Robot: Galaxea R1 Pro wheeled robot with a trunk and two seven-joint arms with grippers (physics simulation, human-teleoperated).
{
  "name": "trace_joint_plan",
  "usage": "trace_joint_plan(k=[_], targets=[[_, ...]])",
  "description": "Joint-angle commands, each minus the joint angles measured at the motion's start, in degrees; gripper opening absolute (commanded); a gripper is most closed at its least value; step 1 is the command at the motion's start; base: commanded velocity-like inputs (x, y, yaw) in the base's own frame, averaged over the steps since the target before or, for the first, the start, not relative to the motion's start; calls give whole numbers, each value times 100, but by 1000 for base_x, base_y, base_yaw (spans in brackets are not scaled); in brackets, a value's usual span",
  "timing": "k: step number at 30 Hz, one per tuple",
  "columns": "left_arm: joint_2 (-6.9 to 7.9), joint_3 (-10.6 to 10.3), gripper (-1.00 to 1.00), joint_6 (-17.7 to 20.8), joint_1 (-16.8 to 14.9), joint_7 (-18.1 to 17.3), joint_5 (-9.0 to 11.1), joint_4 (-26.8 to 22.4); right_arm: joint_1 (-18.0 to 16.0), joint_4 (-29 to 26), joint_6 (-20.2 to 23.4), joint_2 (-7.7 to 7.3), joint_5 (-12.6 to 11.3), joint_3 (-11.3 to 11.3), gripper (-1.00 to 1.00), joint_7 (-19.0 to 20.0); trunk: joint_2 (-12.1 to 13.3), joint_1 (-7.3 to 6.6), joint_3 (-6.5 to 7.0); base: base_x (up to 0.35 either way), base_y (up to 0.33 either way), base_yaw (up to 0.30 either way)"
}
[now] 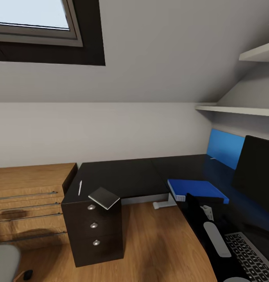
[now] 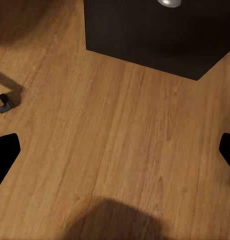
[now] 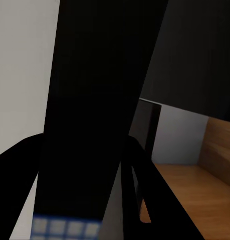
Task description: In the bedroom, organize the workspace by keeping the computer under the desk, ensuring the monitor is on the desk, placing the keyboard on the desk next to the monitor, placing the mouse on the desk next to the keyboard, moving the folder from the swivel chair onto the desk next to the mouse, stacking the notebook on top of the folder with the pen on top of the notebook, and positioning the swivel chair next to the desk.
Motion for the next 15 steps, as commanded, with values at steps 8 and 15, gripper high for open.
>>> trace_joint_plan(k=[8, 15], targets=[[-1, -7, 100, -18, -3, 8, 57, 2, -3, -11, 32, -6, -33, -9, -100, -32, -4, 0, -69, 0, 0, 71], [-1, -7, 100, -18, -3, 8, 57, 2, -3, -11, 34, -7, -33, -9, -100, -32, -4, 0, -127, 0, 0, 76]])
